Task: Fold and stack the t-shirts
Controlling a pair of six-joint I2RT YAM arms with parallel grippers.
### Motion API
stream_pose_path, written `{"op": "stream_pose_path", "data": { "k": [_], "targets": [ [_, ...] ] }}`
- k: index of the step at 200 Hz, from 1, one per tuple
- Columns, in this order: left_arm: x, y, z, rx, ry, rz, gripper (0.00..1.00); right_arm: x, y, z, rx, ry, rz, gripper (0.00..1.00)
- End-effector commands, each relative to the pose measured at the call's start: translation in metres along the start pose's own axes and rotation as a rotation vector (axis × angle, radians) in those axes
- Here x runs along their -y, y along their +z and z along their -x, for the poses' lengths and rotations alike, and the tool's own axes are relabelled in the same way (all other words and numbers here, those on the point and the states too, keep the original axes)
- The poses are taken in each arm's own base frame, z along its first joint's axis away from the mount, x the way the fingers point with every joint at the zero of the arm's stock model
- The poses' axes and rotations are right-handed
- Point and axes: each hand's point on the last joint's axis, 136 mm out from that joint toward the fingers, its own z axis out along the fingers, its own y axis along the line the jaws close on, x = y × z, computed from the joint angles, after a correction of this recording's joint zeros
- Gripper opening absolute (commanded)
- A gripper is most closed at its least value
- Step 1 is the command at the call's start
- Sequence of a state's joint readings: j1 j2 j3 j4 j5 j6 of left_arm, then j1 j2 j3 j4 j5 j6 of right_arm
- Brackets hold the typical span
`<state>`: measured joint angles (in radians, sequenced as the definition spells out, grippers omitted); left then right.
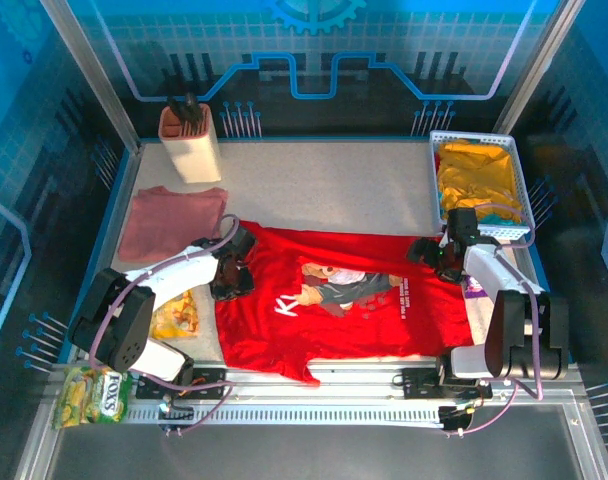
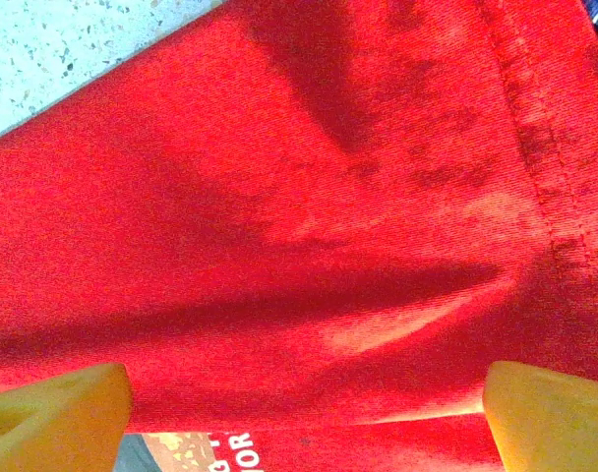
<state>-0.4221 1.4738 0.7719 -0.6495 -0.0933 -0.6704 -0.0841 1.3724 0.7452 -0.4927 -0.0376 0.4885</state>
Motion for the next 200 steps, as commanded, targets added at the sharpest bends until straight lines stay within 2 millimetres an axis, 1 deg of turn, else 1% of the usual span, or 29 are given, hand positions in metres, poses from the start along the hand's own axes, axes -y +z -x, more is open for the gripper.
{"op": "stream_pose_path", "data": {
  "k": [1, 47, 95, 109, 138, 200],
  "targets": [
    [0.001, -0.002, 0.002, -0.001, 0.031, 0.014, 0.22, -0.005, 0.002, -0.002, -0.015, -0.022, 0.015, 0.93],
    [0.001, -0.004, -0.001, -0.008, 0.03, 0.009, 0.29, -0.005, 0.001, -0.003, -0.015, -0.025, 0.016, 0.92],
    [0.002, -0.005, -0.002, -0.008, 0.025, -0.002, 0.28, -0.006, 0.002, -0.003, -0.018, -0.026, 0.018, 0.92],
    [0.002, -0.005, -0.003, -0.011, 0.024, -0.003, 0.25, -0.005, 0.001, -0.003, -0.018, -0.027, 0.013, 0.92],
    [0.004, -0.008, -0.003, -0.012, 0.026, -0.007, 0.24, -0.006, 0.001, -0.002, -0.018, -0.029, 0.016, 0.92],
    [0.005, -0.013, -0.006, -0.011, 0.029, -0.005, 0.29, -0.007, 0.002, -0.002, -0.021, -0.027, 0.021, 0.92]
  ]
}}
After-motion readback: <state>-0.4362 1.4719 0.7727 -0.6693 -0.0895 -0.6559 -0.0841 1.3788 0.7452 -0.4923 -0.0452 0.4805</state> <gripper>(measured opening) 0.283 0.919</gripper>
